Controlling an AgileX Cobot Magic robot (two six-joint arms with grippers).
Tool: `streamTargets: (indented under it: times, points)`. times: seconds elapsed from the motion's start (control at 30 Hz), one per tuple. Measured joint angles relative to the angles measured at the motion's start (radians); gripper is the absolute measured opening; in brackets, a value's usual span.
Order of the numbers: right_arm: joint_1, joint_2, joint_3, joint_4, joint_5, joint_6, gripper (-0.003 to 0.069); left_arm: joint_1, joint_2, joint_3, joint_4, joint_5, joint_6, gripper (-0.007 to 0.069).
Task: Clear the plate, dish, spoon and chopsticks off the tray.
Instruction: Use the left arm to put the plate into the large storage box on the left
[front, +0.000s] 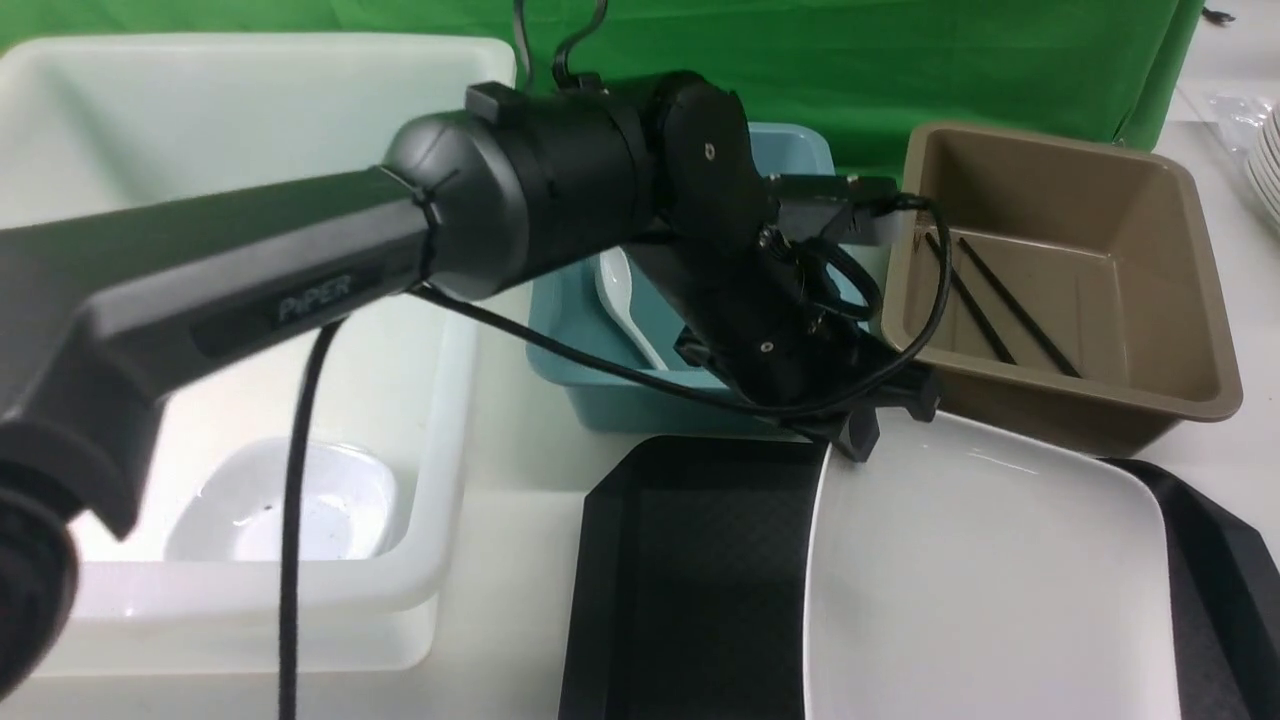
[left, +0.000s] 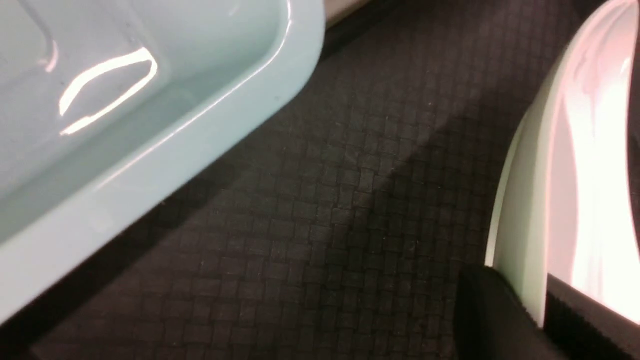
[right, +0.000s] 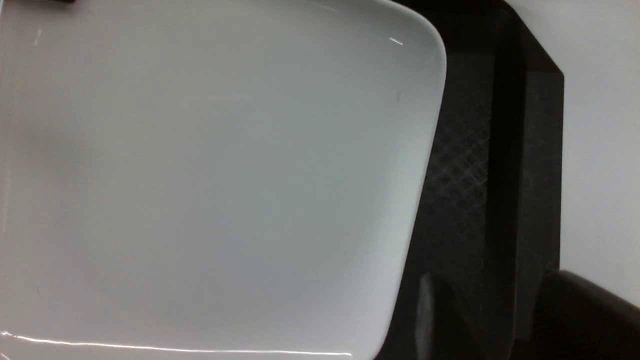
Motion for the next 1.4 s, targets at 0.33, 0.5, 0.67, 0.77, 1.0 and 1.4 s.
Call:
streamTargets:
  times: [0.33,0.5,0.67,0.77,1.0,1.4]
  points:
    - [0.000,0.000,0.000,0.000,-0.011,0.000,0.0292,0.000,-0.053,0.000,0.077,0.027,-0.042,0.0017]
    - [0.000,0.000,0.000,0.000,-0.011,0.000,0.0292,0.000,-0.073,0.000,0.105,0.031,-0.049,0.0017]
    - [0.000,0.000,0.000,0.001,-0.011,0.000,0.0292,0.001,-0.095,0.000,0.109,0.032,-0.052,0.0017]
    - [0.000,0.000,0.000,0.001,-0.011,0.000,0.0292,0.001,-0.110,0.000,0.110,0.033,-0.058,0.0017]
    - [0.000,0.000,0.000,0.001,-0.017,0.000,0.0292,0.001,-0.141,0.000,0.130,0.046,-0.057,0.0017]
    - [0.000,0.000,0.000,0.001,-0.025,0.000,0.0292,0.001,-0.176,0.000,0.151,0.067,-0.057,0.0020]
